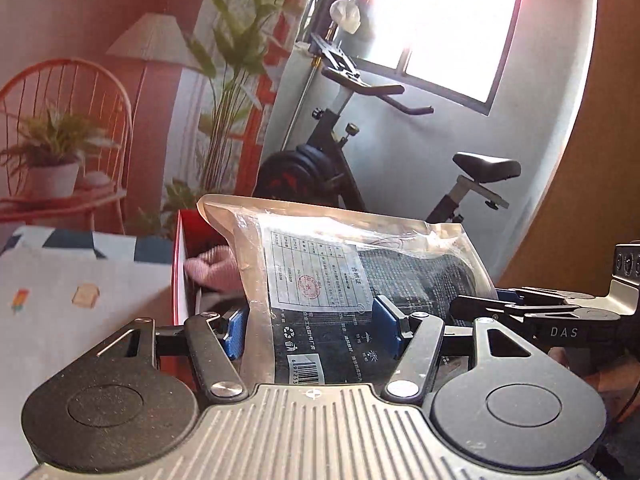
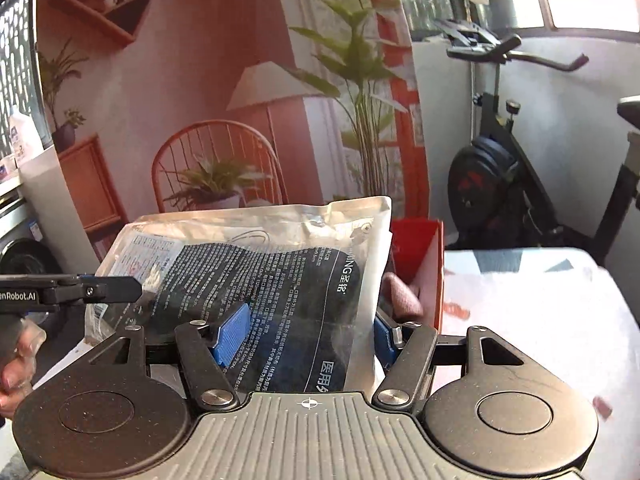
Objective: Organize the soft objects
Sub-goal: 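Lift the plastic package and carry it over the red box, then lower the package into the box and open both grippers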
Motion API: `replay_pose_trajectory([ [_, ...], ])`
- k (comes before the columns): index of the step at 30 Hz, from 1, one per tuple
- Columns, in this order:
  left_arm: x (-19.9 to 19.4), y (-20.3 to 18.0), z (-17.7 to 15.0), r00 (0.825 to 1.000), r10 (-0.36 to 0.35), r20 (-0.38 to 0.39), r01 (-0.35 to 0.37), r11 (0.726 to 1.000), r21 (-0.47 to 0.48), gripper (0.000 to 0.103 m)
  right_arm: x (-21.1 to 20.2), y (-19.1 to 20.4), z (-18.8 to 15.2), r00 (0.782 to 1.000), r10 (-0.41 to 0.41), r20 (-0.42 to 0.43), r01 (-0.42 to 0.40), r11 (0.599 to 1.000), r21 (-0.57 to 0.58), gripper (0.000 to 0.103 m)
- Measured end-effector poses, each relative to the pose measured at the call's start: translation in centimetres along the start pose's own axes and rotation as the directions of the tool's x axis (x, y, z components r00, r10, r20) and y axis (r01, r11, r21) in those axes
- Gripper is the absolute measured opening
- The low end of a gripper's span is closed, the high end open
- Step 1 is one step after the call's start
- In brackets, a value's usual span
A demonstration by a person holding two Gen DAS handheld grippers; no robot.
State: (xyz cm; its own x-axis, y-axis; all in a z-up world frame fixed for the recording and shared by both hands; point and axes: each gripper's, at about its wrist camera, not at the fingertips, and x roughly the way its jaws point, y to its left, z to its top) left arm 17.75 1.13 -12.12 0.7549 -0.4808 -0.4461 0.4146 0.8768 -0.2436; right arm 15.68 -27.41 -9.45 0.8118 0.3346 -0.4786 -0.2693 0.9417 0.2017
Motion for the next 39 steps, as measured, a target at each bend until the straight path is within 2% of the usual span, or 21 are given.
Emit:
replay_pose_trajectory([
  [5,4.1,0.5,3.9,1.0,0.005,0.028,-0.006,1.0,0.022,0.063,3.9,-1.9,3.8,0.998,-0.03,0.049,0.033,0.997,-0.076,0.056],
  [7,5.6,0.8,4.4,0.999,0.027,0.026,-0.028,0.999,0.042,0.053,5.3,-2.6,4.3,0.997,-0.045,0.07,0.052,0.993,-0.104,0.051],
  [8,6.4,1.1,4.5,0.999,0.032,0.012,-0.033,0.999,0.04,0.052,6.2,-3.0,4.4,0.996,-0.051,0.075,0.059,0.991,-0.118,0.049],
  [12,8.0,3.0,3.3,0.999,0.002,-0.053,-0.001,1.0,0.013,0.047,8.2,-4.4,3.6,0.998,-0.046,0.05,0.052,0.991,-0.12,0.04],
  [15,8.7,4.3,1.9,0.993,0.005,-0.116,-0.007,1.0,-0.014,0.045,8.7,-4.5,1.8,0.999,-0.027,0.022,0.03,0.988,-0.149,0.033],
  [17,9.1,4.9,1.3,0.989,0.01,-0.149,-0.013,1.0,-0.022,0.045,9.3,-4.4,0.9,0.999,-0.032,-0.007,0.03,0.986,-0.162,0.032],
  [21,10.6,4.3,0.9,0.976,0.063,-0.208,-0.055,0.998,0.04,0.045,11.1,-4.2,0.3,0.995,-0.068,-0.069,0.058,0.987,-0.148,0.032],
  [25,12.3,4.1,0.9,0.955,0.115,-0.274,-0.098,0.992,0.073,0.045,13.7,-3.9,0.1,0.977,-0.13,-0.17,0.099,0.979,-0.179,0.032],
  [33,14.5,3.9,2.2,0.924,0.191,-0.331,-0.153,0.979,0.138,0.046,18.4,-3.7,1.4,0.922,-0.19,-0.336,0.126,0.971,-0.203,0.032],
  [35,14.6,3.7,2.2,0.921,0.204,-0.332,-0.159,0.975,0.156,0.047,19.4,-3.7,1.5,0.908,-0.195,-0.37,0.125,0.971,-0.206,0.032],
  [39,14.7,3.6,2.0,0.923,0.201,-0.329,-0.157,0.975,0.157,0.053,20.2,-2.9,1.4,0.898,-0.229,-0.376,0.141,0.959,-0.246,0.032],
])
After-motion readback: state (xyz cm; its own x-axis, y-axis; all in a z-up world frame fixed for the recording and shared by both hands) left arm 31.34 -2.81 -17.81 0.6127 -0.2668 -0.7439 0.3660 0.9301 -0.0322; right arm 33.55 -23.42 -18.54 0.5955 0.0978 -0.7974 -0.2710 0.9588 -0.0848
